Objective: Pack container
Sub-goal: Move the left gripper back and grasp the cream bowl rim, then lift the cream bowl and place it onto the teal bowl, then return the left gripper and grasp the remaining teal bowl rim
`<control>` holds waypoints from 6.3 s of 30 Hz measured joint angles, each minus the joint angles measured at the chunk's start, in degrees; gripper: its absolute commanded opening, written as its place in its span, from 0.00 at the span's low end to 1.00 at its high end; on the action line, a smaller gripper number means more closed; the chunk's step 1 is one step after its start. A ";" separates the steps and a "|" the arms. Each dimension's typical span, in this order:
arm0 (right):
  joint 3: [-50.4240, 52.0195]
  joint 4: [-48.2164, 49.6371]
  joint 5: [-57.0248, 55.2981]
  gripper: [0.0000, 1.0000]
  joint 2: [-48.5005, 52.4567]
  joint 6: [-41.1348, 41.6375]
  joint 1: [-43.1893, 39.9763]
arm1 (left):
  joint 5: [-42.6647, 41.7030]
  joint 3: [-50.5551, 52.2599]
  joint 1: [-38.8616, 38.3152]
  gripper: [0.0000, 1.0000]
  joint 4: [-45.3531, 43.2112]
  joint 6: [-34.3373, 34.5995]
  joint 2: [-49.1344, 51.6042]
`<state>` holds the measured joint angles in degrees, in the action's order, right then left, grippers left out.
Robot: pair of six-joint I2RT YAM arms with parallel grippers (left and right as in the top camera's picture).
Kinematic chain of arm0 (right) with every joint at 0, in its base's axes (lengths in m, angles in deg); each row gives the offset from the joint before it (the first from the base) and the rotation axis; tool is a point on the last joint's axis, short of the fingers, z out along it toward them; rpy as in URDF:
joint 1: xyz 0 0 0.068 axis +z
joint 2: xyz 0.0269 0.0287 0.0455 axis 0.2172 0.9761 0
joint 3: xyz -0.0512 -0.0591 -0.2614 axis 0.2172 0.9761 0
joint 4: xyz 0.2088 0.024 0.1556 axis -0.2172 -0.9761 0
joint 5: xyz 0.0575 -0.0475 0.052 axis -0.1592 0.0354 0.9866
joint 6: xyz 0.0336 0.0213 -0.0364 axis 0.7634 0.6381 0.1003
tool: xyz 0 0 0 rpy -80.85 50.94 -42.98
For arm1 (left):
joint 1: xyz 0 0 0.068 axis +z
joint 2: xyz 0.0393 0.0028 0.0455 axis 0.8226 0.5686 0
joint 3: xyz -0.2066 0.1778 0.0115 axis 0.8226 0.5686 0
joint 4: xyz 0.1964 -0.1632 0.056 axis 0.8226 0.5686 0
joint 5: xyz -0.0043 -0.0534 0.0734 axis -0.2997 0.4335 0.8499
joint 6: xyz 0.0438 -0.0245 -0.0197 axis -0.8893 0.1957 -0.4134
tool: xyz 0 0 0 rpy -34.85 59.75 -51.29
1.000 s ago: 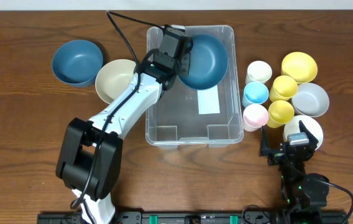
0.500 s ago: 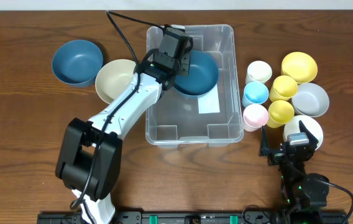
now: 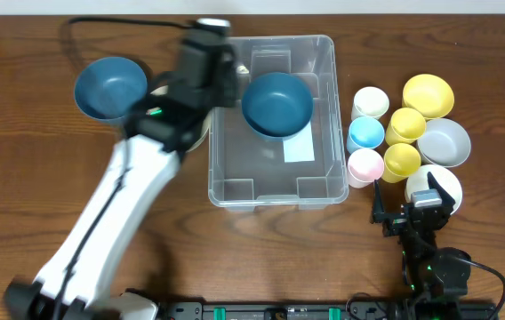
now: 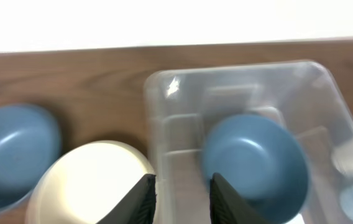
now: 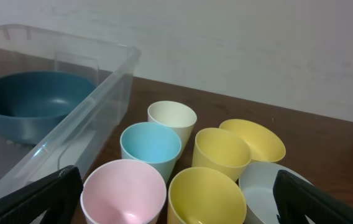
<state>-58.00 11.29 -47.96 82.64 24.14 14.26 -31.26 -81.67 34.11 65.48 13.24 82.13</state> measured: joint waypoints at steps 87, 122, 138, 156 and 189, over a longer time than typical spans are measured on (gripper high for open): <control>0.00 0.00 0.00 0.99 0.00 0.00 0.00 | -11.30 5.70 28.52 0.06 28.72 17.84 13.40; 0.00 0.00 0.00 0.99 0.00 0.00 0.00 | -24.46 5.75 1.36 0.06 -5.42 9.03 -8.07; 0.00 0.00 0.00 0.99 0.00 0.00 0.00 | -5.51 5.75 -6.47 0.06 -12.24 8.85 6.75; 0.00 0.00 0.00 0.99 0.00 0.00 0.00 | -0.87 5.75 -6.54 0.53 -15.43 8.98 15.82; 0.00 0.00 0.00 0.99 0.00 0.00 0.00 | -1.05 4.76 28.74 0.81 5.81 20.72 3.19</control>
<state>-58.00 11.29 -47.96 82.64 24.14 14.26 -32.31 -76.91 62.86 71.29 33.96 85.32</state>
